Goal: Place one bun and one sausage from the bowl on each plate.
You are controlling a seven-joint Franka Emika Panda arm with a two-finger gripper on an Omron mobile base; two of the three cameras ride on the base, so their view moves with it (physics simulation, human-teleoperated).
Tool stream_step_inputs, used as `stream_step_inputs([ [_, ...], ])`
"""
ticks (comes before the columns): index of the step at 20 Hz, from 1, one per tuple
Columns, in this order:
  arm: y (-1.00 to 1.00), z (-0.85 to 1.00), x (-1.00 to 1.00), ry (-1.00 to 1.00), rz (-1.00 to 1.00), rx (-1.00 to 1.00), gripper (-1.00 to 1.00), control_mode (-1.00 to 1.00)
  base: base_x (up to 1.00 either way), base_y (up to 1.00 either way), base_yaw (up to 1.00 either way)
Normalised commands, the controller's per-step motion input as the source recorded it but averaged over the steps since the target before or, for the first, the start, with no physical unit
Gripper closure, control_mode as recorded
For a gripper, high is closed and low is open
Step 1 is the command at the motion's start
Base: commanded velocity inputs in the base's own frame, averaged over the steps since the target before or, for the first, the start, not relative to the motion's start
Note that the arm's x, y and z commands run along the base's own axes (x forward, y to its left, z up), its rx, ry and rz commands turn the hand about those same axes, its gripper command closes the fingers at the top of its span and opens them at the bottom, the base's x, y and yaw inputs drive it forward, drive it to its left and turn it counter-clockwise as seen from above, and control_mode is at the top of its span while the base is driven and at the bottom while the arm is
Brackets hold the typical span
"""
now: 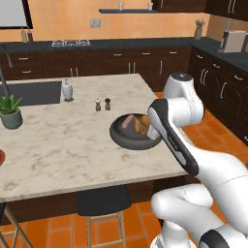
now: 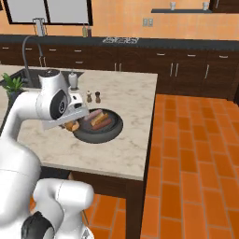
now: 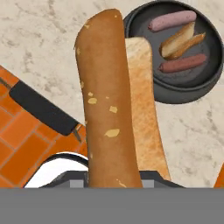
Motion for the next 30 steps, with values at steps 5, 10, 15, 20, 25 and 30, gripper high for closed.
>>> stream_step_inputs([
  [5,-0.52,-0.19,-0.69,-0.02,-0.27,0.18,1.0,-1.0,0.0,0.0,0.0],
  [10,0.0,-0.04,0.0,0.0,-0.02,0.0,1.0,-1.0,0.0,0.0,0.0],
  [15,0.18,-0.01,-0.01,0.0,0.0,0.0,1.0,1.0,-0.07,0.38,0.0],
  [20,0.0,0.0,0.0,0.0,0.0,0.0,1.0,1.0,-0.08,1.0,0.0],
  [25,0.0,0.0,0.0,0.0,0.0,0.0,1.0,1.0,0.24,1.0,0.0],
  [30,0.0,0.0,0.0,0.0,0.0,0.0,1.0,1.0,0.15,1.0,0.0],
])
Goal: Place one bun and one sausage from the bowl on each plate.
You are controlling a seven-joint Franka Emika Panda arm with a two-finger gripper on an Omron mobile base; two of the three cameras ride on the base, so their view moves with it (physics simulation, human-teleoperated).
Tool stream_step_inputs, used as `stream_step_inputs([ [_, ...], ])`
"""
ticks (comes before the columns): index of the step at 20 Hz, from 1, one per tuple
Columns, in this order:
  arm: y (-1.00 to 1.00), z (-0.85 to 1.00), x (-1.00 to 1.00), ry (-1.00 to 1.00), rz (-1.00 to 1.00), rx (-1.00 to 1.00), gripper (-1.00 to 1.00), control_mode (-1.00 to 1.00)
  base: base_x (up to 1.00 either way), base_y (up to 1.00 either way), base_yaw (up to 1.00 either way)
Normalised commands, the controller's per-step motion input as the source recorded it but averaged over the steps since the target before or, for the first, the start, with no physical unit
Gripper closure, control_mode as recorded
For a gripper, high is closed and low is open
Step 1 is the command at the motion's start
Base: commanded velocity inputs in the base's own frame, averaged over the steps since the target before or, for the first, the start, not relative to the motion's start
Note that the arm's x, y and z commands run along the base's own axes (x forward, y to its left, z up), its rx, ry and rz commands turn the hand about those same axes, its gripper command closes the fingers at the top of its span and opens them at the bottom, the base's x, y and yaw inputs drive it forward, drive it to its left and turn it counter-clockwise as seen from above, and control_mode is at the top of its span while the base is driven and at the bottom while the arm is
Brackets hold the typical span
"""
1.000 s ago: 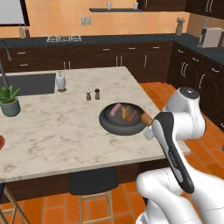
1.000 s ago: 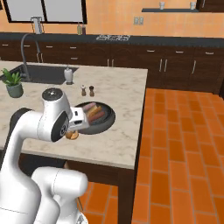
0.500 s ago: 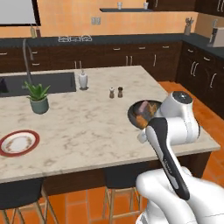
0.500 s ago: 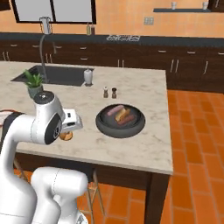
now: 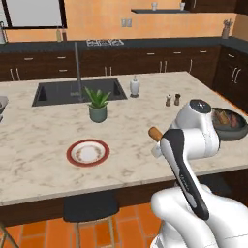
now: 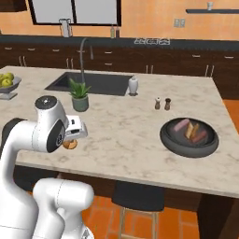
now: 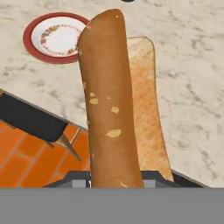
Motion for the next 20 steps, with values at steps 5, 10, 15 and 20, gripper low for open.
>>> stream_step_inputs([
  [5,0.0,0.0,0.0,0.0,0.0,0.0,1.0,1.0,0.1,1.0,0.0],
  [10,0.0,0.0,0.0,0.0,0.0,0.0,1.0,1.0,0.19,0.72,-0.01],
  [15,-0.02,-0.02,0.24,0.03,0.0,0.0,1.0,-1.0,0.2,0.06,-0.01],
  [20,-0.05,-0.37,0.96,0.14,-0.13,0.0,1.0,-1.0,0.0,0.0,0.0],
])
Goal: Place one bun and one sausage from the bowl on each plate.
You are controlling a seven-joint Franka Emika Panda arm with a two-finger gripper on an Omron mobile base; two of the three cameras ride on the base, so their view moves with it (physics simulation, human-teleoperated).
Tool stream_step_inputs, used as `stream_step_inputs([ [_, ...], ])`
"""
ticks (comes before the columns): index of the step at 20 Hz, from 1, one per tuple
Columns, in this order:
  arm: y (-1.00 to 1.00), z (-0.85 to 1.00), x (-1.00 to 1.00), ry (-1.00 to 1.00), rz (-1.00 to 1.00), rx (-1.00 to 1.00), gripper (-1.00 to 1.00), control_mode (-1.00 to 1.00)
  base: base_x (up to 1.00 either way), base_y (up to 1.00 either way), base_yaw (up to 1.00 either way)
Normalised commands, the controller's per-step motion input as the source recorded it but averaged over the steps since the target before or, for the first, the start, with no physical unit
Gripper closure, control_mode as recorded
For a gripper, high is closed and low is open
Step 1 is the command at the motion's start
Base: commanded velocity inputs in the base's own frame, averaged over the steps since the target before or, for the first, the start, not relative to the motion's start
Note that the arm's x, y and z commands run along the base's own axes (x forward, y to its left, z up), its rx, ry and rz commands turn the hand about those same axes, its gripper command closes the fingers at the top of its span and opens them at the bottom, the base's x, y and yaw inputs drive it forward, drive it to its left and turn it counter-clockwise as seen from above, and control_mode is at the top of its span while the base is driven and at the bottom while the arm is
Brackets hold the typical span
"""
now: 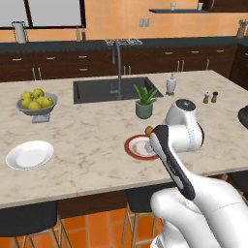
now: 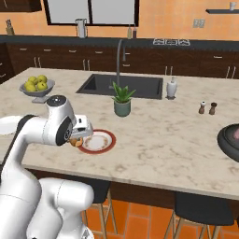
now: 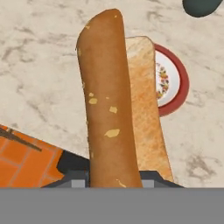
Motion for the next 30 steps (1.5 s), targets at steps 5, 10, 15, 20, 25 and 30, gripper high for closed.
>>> stream_step_inputs([
  [5,0.22,-0.63,1.0,0.0,-0.27,-0.02,1.0,-1.0,0.0,0.0,0.0],
  [10,0.03,-0.6,0.97,0.0,-0.2,0.02,1.0,-1.0,0.0,0.0,0.0],
  [15,0.0,-0.47,0.57,0.05,-0.08,0.01,1.0,-1.0,0.0,0.0,0.0],
  [20,0.06,-0.2,0.29,0.06,-0.05,0.0,-1.0,-1.0,0.0,0.0,0.0],
  [25,0.0,-0.12,0.18,-0.03,0.0,0.01,-1.0,-1.0,0.0,0.0,0.0],
  [30,0.0,0.4,-0.07,0.0,0.0,0.01,-1.0,-1.0,0.0,0.0,0.0],
])
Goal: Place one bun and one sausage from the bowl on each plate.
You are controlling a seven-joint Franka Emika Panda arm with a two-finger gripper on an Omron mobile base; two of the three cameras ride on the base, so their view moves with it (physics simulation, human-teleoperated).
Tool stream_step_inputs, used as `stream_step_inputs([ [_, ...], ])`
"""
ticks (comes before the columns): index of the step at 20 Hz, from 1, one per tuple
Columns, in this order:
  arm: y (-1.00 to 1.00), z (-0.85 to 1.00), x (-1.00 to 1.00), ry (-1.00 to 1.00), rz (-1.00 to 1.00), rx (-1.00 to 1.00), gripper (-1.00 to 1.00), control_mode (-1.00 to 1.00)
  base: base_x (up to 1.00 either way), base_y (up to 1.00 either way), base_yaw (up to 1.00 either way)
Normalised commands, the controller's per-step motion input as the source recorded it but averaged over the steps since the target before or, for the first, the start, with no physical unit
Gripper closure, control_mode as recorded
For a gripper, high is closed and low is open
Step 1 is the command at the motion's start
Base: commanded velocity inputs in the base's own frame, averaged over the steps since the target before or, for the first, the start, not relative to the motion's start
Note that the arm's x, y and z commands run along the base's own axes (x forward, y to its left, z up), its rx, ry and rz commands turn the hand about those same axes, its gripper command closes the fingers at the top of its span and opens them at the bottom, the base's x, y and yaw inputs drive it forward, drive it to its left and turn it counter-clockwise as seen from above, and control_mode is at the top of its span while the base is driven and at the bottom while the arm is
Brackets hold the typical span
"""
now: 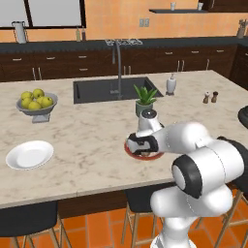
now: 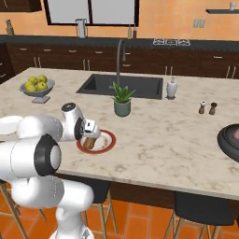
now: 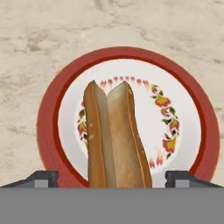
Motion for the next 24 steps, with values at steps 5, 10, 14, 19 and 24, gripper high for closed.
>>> stream_step_inputs([
  [5,-0.03,0.98,-0.92,0.0,0.0,0.08,-1.0,-1.0,0.0,0.0,0.0],
  [10,-0.11,0.99,-1.0,0.0,-0.05,0.07,-1.0,-1.0,0.0,0.0,0.0],
  [14,-0.29,0.78,-1.0,0.06,-0.02,0.01,-1.0,-1.0,0.0,0.0,0.0],
  [19,-0.4,0.31,-1.0,-0.05,-0.02,0.02,-1.0,-1.0,0.0,0.0,0.0],
  [24,-0.08,0.0,-0.64,-0.04,-0.03,0.01,-1.0,-1.0,0.0,0.0,0.0],
])
